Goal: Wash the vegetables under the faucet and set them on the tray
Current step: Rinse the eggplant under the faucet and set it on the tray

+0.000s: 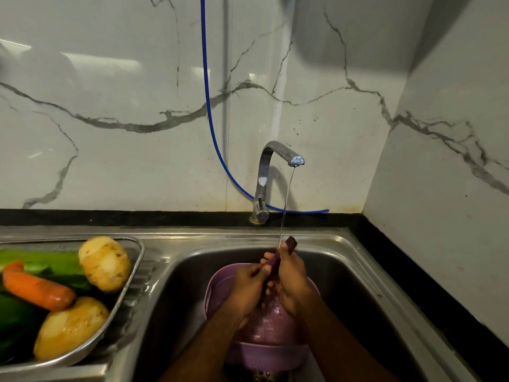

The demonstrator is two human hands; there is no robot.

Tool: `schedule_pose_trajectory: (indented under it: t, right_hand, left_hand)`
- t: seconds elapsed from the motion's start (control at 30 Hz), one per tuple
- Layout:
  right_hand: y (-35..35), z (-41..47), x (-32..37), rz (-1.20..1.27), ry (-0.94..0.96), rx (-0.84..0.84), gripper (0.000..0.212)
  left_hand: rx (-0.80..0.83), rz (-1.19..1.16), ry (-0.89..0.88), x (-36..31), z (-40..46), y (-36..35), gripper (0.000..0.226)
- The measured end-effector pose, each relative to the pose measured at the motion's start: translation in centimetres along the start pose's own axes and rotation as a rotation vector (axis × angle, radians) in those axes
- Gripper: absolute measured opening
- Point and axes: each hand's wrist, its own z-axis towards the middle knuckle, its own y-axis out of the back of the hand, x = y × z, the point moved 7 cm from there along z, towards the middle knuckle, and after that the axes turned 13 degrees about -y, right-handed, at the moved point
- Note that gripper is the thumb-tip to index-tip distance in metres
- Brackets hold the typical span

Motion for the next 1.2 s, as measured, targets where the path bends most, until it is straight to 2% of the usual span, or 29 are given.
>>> schedule_pose_trajectory:
  t: [0.07, 0.13, 0.27, 0.4, 0.5, 0.57, 0.7, 0.83, 0.97, 1.07, 1.2]
  right_hand:
    - [0.0, -0.1, 0.1, -0.018, 0.037, -0.009, 0.026]
    - [0.0, -0.4, -0.1, -0.061, 0.028, 0.003, 0.025]
    - [-0.1, -0.3, -1.2, -0.213, -0.038, 0.041, 0.031]
    - [-0.3, -0.1, -0.7, -0.182, -0.023, 0.077, 0.03]
    - [0.2, -0.4, 0.7, -0.159, -0.014, 0.064, 0.029]
    - [0.7, -0.5, 1.1, -0.144, -0.06, 0.046, 0.033]
    - [0.4, -0.9, 1.3, -0.084, -0.088, 0.189, 0.041]
    - [0.1, -0.6, 1.3, -0.078, -0.048, 0.261, 0.042]
    - [-0.7, -1.3, 0.6, -0.12, -0.047, 0.302, 0.038]
    - [-1.0, -1.3, -0.2, -0.163, -0.069, 0.285, 0.024]
    - [-1.4, -0.9, -0.4, -0.093, -0.068, 0.268, 0.034]
  left_hand:
    - [-0.042, 0.072, -0.09, -0.3, 0.3, 0.1, 0.019]
    - [-0.037, 0.103, -0.152, -0.8, 0.7, 0.1, 0.027]
    - [-0.032, 0.039, -0.191, -1.1, 0.8, 0.5, 0.026]
    - [-0.108, 0.029, -0.216, -1.4, 0.7, 1.1, 0.018]
    - [-0.13, -0.008, -0.182, -1.8, 0.5, 0.8, 0.014]
    - [-0.113, -0.058, -0.118, -1.5, 0.3, 0.2, 0.025]
    - [-0.049, -0.192, 0.106, -0.4, -0.2, -0.6, 0.046]
    - [-0.101, -0.175, 0.16, -0.2, -0.1, 0.2, 0.058]
    - [-0.079, -0.182, 0.146, 0.0, 0.0, 0.4, 0.054]
    - [-0.074, -0.216, 0.089, -0.4, 0.0, -0.1, 0.045]
    - [-0.142, -0.239, -0.032, -0.8, 0.4, 0.4, 0.032]
